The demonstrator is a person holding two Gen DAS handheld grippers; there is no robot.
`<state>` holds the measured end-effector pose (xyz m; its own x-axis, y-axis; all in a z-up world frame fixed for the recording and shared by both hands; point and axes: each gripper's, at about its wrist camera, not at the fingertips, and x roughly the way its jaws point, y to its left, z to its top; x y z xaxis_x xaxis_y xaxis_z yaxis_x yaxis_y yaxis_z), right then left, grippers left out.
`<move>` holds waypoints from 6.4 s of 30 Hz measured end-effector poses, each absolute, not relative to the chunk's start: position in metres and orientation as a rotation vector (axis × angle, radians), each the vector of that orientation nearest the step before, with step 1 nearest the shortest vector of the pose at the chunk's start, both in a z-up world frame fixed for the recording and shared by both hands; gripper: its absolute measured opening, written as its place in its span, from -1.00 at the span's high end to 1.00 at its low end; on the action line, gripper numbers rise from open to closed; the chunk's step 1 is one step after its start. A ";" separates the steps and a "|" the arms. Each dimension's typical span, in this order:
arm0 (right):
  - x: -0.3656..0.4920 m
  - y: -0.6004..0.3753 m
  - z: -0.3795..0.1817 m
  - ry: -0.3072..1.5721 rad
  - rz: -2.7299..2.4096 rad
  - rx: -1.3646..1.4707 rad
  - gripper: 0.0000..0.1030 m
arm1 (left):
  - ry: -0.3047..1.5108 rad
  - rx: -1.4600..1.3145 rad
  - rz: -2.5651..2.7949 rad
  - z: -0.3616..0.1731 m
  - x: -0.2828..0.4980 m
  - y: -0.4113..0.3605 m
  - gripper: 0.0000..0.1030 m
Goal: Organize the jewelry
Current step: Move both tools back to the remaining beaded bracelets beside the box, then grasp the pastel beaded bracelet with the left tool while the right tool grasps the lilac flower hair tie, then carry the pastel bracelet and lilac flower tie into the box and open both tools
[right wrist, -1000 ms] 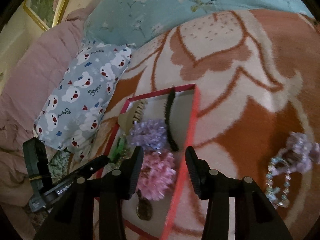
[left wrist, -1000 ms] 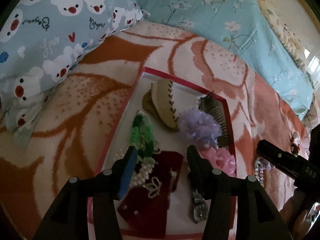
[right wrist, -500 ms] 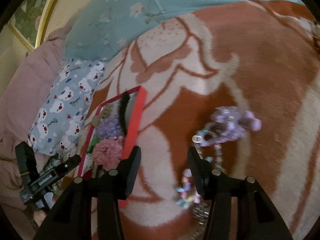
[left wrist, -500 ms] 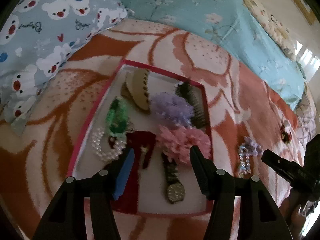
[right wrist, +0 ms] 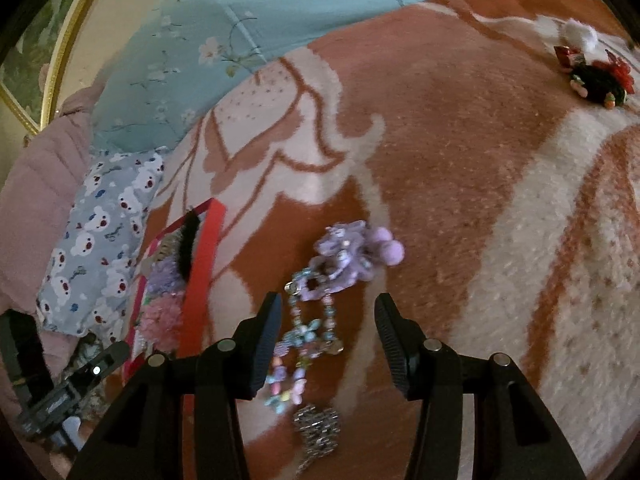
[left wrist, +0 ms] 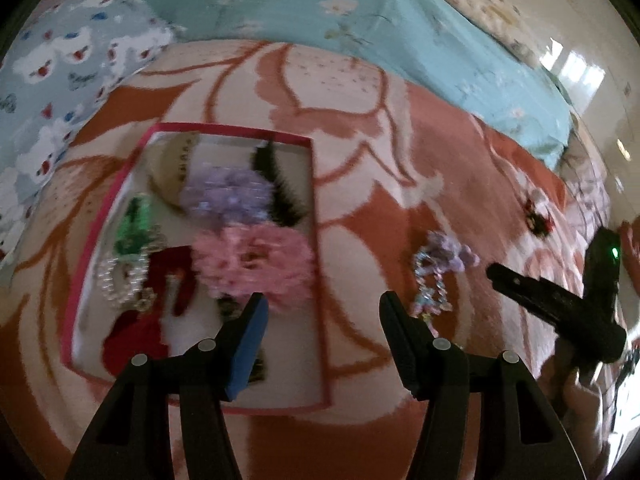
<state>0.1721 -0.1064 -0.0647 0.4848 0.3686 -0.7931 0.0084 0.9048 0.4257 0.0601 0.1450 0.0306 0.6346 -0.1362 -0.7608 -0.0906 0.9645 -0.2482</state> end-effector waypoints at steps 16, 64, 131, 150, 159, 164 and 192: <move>0.213 -0.110 -0.093 1.106 0.204 0.276 0.02 | 0.998 -0.110 -0.162 -0.010 0.115 0.056 -0.11; 0.141 -0.167 -0.021 0.881 0.234 0.524 0.74 | 1.088 0.038 -0.227 -0.060 0.196 -0.029 0.49; 0.147 0.097 -0.011 1.003 0.708 0.333 0.74 | 0.736 -0.454 0.080 0.046 -0.012 0.269 0.87; 0.190 0.094 -0.049 1.028 0.591 0.303 0.74 | 0.786 -0.461 0.129 0.017 0.017 0.286 0.87; 0.227 0.092 -0.072 1.040 0.529 0.311 0.74 | 0.815 -0.433 0.157 0.003 0.040 0.288 0.87; 0.236 0.098 -0.087 1.065 0.532 0.315 0.74 | 0.843 -0.433 0.172 -0.010 0.052 0.292 0.87; 0.227 0.100 -0.098 1.077 0.537 0.301 0.54 | 0.871 -0.441 0.187 -0.022 0.051 0.291 0.55</move>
